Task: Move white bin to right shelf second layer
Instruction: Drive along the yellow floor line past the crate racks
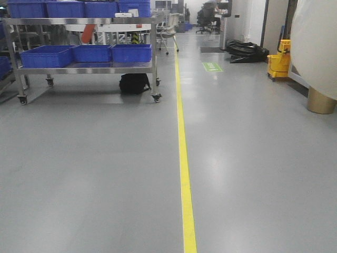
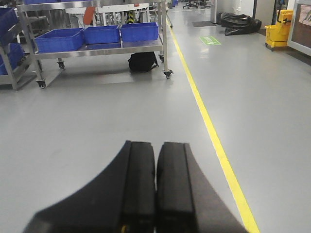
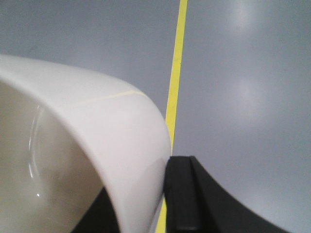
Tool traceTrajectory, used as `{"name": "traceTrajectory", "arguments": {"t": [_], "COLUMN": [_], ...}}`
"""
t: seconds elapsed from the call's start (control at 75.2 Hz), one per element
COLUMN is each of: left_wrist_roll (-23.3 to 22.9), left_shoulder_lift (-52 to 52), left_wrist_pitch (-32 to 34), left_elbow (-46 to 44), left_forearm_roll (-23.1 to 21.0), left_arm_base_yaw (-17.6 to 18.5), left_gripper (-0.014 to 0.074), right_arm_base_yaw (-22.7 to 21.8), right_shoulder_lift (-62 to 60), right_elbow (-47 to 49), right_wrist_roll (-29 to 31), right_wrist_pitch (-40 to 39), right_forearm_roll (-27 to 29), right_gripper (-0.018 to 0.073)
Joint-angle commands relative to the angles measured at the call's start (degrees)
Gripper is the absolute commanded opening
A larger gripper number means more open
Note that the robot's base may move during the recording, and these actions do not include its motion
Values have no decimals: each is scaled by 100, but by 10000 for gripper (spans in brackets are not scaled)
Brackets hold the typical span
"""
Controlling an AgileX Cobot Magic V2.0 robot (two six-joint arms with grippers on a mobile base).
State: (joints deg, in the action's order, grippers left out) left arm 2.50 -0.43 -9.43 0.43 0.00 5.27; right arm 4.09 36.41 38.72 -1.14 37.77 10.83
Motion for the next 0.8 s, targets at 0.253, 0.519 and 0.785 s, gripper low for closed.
{"name": "traceTrajectory", "arguments": {"t": [0.253, 0.519, 0.785], "left_wrist_roll": [-30, -30, -30], "left_shoulder_lift": [-80, -80, -80], "left_wrist_pitch": [500, 500, 500], "left_elbow": [211, 211, 211], "left_forearm_roll": [0, 0, 0], "left_arm_base_yaw": [33, 33, 33], "left_gripper": [85, 85, 85], "right_arm_base_yaw": [-26, -26, -26], "right_shoulder_lift": [-24, -24, -24], "right_elbow": [172, 172, 172], "right_wrist_roll": [20, 20, 20], "right_wrist_pitch": [-491, -491, -491], "right_forearm_roll": [88, 88, 88], "right_gripper": [56, 56, 56]}}
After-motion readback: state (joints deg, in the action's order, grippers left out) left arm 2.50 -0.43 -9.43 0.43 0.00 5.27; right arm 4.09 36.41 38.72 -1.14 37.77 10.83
